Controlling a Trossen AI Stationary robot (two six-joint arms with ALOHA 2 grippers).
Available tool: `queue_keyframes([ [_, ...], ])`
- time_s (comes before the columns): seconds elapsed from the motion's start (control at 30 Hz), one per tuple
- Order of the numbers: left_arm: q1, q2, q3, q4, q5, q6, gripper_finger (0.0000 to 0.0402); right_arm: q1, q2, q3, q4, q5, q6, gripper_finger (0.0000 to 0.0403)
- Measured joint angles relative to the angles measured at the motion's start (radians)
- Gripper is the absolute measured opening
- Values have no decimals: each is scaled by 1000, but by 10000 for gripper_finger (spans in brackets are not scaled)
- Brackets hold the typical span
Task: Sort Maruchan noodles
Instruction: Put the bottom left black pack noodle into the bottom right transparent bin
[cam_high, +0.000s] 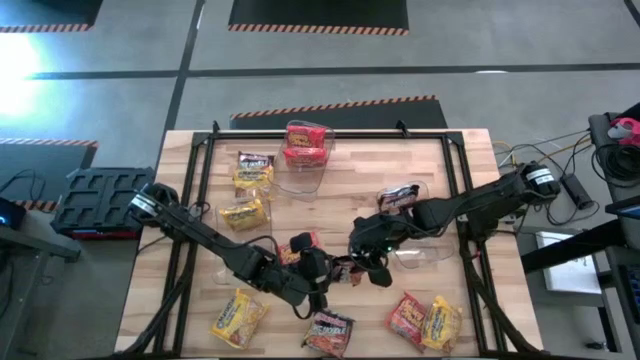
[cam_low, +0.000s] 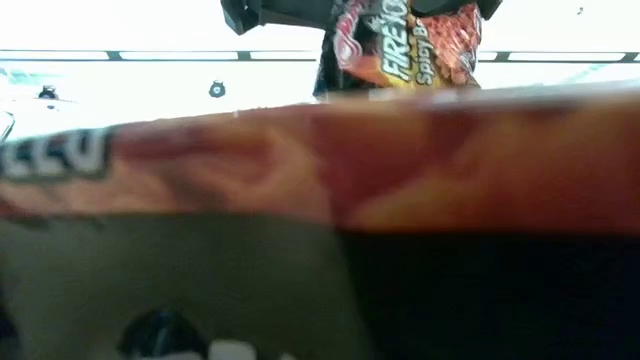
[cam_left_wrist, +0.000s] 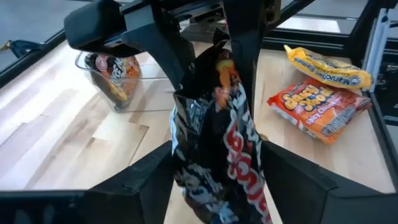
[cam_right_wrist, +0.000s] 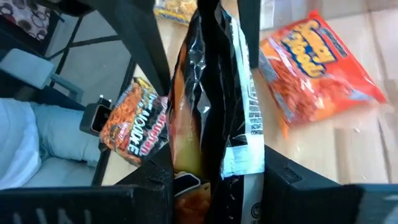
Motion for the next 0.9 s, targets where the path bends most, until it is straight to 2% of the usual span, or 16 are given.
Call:
queue_keyframes([
  [0.23, 14, -15, 1, -1, -1, 33, 241, -51, -45, 0, -161, 27, 5, 122],
  [0.47, 53, -37, 2, -3, -7, 76, 242, -96, -117, 0, -275, 22, 42, 123],
  [0.6, 78, -37, 2, -17, -6, 93, 242, -122, -203, 0, -331, 38, 41, 123],
  [0.9, 165, -37, 2, -17, -6, 225, 242, -132, -407, -29, -389, 307, -61, 123],
])
